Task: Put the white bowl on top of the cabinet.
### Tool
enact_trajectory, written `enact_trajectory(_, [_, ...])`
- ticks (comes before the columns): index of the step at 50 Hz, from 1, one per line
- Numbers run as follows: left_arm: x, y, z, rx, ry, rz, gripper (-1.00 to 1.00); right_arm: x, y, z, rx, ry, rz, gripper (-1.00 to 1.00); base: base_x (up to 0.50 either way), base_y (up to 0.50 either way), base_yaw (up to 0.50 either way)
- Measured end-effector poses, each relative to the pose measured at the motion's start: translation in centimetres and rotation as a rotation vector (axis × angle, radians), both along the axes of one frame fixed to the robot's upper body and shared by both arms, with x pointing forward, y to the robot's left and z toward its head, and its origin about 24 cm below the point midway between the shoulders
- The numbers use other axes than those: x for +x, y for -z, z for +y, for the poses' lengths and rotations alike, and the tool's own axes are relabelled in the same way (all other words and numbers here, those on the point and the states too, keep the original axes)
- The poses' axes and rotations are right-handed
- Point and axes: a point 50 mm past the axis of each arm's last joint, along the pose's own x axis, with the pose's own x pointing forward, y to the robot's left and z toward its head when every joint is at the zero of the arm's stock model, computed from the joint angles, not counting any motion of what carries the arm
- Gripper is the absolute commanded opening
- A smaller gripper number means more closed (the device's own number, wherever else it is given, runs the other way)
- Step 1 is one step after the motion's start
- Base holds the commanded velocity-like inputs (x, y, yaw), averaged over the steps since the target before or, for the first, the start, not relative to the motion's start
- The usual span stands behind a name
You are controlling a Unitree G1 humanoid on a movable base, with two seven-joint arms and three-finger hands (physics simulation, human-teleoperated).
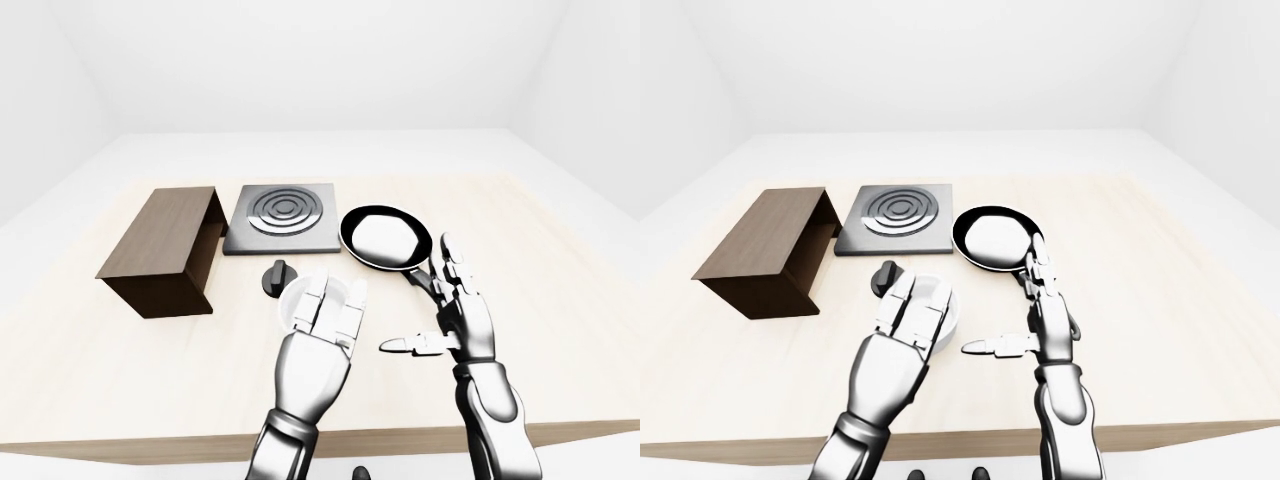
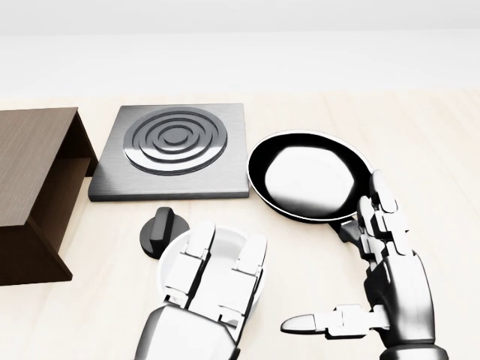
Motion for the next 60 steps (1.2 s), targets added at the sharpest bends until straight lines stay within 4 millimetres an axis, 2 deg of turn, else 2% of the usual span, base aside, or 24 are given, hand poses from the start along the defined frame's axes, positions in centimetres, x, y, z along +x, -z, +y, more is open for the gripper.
enact_trajectory(60, [3.3,4.0,1.7,0.086,-0.116,0.143,1.0,-0.3,0.1,0.5,-0.005,-0.022,0.001,1.0,0.0,0.0,0.0])
